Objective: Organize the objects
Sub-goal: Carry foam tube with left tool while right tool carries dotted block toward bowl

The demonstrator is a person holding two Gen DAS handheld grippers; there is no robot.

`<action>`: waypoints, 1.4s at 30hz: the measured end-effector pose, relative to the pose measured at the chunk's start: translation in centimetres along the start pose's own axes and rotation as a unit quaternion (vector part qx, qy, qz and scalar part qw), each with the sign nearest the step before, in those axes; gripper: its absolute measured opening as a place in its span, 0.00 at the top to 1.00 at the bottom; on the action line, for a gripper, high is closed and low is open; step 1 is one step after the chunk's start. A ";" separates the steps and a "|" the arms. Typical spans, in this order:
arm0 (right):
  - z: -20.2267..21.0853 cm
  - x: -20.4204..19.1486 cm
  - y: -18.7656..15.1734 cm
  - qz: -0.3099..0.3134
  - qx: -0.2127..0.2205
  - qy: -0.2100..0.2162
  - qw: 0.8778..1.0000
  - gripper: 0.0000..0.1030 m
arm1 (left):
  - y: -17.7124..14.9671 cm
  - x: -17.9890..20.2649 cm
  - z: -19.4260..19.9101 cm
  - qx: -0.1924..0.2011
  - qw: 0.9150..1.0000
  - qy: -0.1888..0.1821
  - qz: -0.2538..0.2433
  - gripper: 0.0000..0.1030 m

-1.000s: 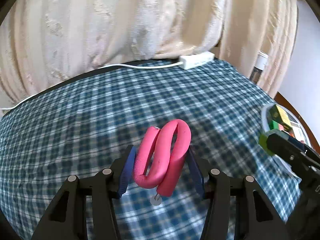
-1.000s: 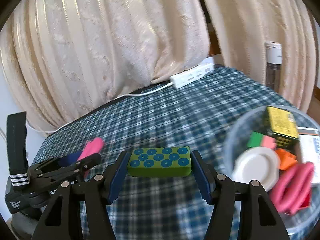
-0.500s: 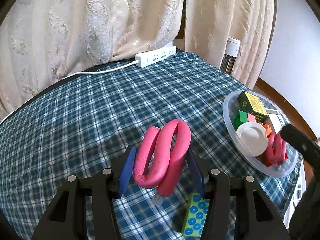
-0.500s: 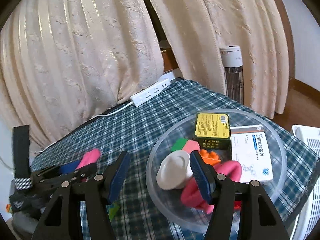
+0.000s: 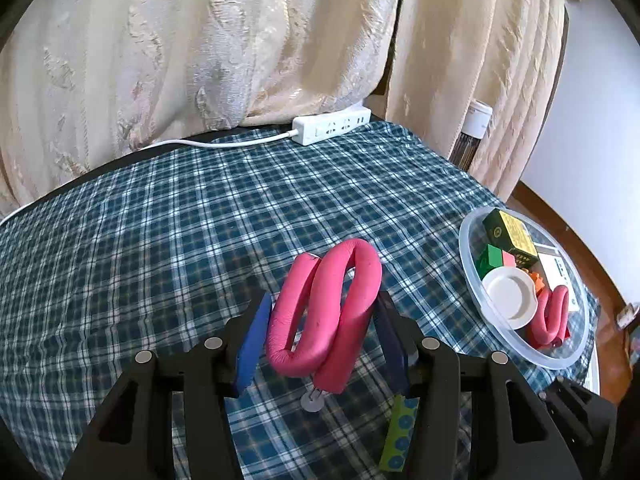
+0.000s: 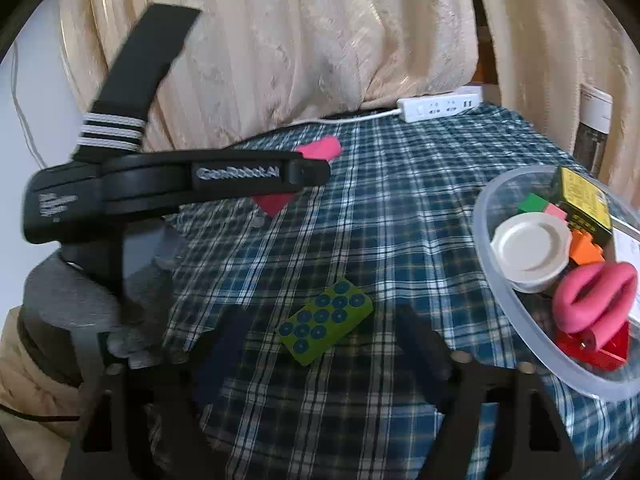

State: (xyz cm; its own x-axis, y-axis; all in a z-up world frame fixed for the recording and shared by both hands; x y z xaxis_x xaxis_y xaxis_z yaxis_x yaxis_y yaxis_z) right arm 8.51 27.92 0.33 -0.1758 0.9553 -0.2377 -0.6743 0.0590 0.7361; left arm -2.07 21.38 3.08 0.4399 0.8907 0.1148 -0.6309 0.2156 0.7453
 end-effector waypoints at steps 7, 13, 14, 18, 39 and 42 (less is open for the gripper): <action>-2.3 0.4 0.7 0.030 -0.029 -0.019 0.999 0.17 | -0.5 -1.4 0.4 -0.002 1.000 0.004 0.013 0.48; -3.3 0.3 0.6 0.052 -0.048 -0.021 0.997 0.17 | -0.8 -1.5 0.5 -0.004 1.000 0.002 0.015 0.48; -3.4 0.3 0.5 0.056 -0.052 -0.022 0.997 0.17 | -0.8 -1.5 0.5 -0.004 1.000 0.002 0.014 0.48; -3.8 0.2 0.3 0.061 -0.059 -0.023 0.996 0.17 | -1.0 -1.3 0.3 -0.007 1.000 0.003 0.013 0.48; -1.8 0.8 0.9 0.026 -0.015 -0.030 0.999 0.33 | -1.2 -1.4 -0.1 -0.013 1.000 0.006 0.013 0.48; -0.4 1.3 1.6 0.012 0.011 -0.030 0.999 0.33 | -1.3 -1.3 -0.2 -0.012 1.000 0.006 0.010 0.48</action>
State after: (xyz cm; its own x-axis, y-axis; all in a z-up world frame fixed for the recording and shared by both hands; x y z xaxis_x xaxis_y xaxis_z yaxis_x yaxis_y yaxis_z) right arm 6.92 29.20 0.98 -0.1478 0.9721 -0.1821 -0.6543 0.0420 0.7550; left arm -1.99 20.04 1.83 0.4187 0.9000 0.1211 -0.6553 0.2071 0.7264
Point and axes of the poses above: each gripper's, at about its wrist camera, not at the fingertips, and z roughly against the way its jaws point, x to its right, y to its top, the point moved 5 cm from there along -z, roughly the way its jaws point, and after that the axes turned 3 degrees about x, right-handed, at the moved point
